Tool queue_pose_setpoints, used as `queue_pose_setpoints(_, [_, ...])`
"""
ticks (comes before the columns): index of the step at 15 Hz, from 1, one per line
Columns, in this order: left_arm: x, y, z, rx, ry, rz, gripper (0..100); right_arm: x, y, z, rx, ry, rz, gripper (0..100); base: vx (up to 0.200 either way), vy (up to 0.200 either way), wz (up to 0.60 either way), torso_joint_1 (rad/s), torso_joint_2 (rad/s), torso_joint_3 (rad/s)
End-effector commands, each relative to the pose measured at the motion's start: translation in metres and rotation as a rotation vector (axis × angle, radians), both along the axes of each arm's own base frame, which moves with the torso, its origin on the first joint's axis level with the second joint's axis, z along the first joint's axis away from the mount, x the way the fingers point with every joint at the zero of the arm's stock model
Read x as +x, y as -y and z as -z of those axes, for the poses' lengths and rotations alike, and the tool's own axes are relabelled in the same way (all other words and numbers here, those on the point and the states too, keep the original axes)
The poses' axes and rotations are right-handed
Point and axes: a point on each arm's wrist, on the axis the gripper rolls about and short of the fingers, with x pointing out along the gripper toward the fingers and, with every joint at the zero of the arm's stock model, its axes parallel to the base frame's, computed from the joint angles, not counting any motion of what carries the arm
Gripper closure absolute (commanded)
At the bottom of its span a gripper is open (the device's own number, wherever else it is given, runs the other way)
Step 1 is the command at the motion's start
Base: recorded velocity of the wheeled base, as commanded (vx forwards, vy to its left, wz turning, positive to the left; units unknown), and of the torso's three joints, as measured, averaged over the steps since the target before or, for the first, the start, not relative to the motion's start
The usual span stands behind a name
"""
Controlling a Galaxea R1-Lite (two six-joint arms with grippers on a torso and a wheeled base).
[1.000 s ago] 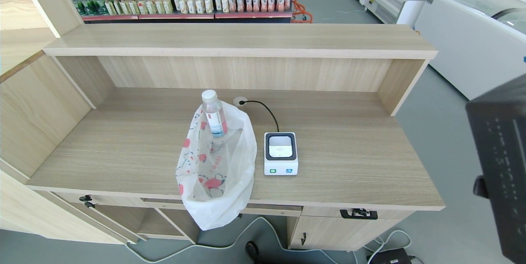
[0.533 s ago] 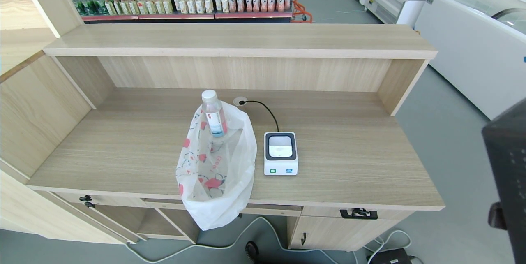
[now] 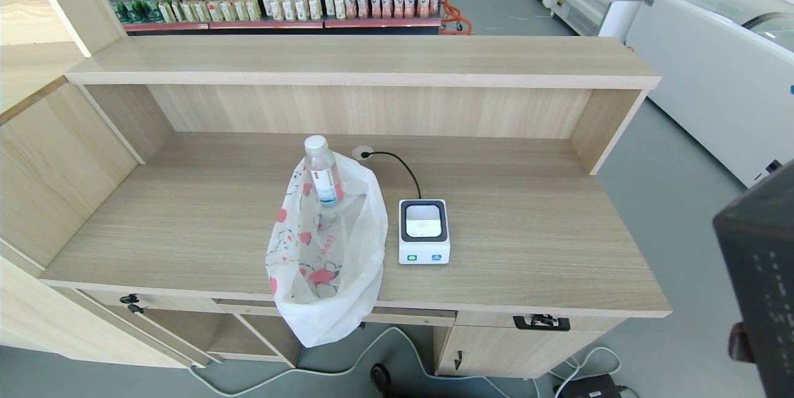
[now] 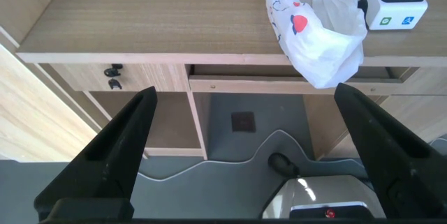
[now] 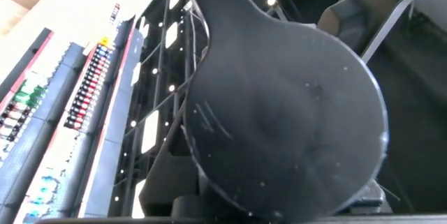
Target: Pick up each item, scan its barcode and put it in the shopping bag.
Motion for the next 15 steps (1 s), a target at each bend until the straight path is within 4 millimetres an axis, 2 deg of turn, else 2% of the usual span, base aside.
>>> queue_pose_setpoints(1, [0.000, 0.000, 0.000, 0.000, 0.002, 0.000, 0, 0.000, -0.001, 0.000, 0.000, -0.001, -0.004, 100, 0.000, 0.000, 0.00, 0.000, 0.00, 0.000])
queue_pose_setpoints(6, [0.000, 0.000, 0.000, 0.000, 0.002, 0.000, 0, -0.002, -0.002, -0.002, 0.000, -0.005, -0.021, 100, 0.000, 0.000, 0.00, 0.000, 0.00, 0.000])
queue_pose_setpoints(7, [0.000, 0.000, 0.000, 0.000, 0.000, 0.000, 0, -0.001, 0.000, 0.000, -0.020, -0.057, -0.011, 100, 0.000, 0.000, 0.00, 0.000, 0.00, 0.000])
queue_pose_setpoints(8, [0.000, 0.000, 0.000, 0.000, 0.000, 0.000, 0, 0.005, 0.002, -0.004, -0.025, -0.170, 0.026, 100, 0.000, 0.000, 0.00, 0.000, 0.00, 0.000])
queue_pose_setpoints(10, [0.000, 0.000, 0.000, 0.000, 0.000, 0.000, 0, 0.023, 0.012, -0.001, 0.052, -0.591, 0.220, 100, 0.000, 0.000, 0.00, 0.000, 0.00, 0.000])
queue_pose_setpoints(11, [0.000, 0.000, 0.000, 0.000, 0.000, 0.000, 0, 0.031, 0.023, 0.008, 0.179, -0.926, 0.351, 100, 0.000, 0.000, 0.00, 0.000, 0.00, 0.000])
queue_pose_setpoints(12, [0.000, 0.000, 0.000, 0.000, 0.000, 0.000, 0, 0.038, 0.036, 0.010, 0.336, -1.138, 0.428, 100, 0.000, 0.000, 0.00, 0.000, 0.00, 0.000])
queue_pose_setpoints(13, [0.000, 0.000, 0.000, 0.000, 0.000, 0.000, 0, 0.042, 0.050, 0.013, 0.472, -1.277, 0.489, 100, 0.000, 0.000, 0.00, 0.000, 0.00, 0.000])
queue_pose_setpoints(15, [0.000, 0.000, 0.000, 0.000, 0.000, 0.000, 0, 0.056, 0.070, 0.023, 0.594, -1.435, 0.563, 100, 0.000, 0.000, 0.00, 0.000, 0.00, 0.000])
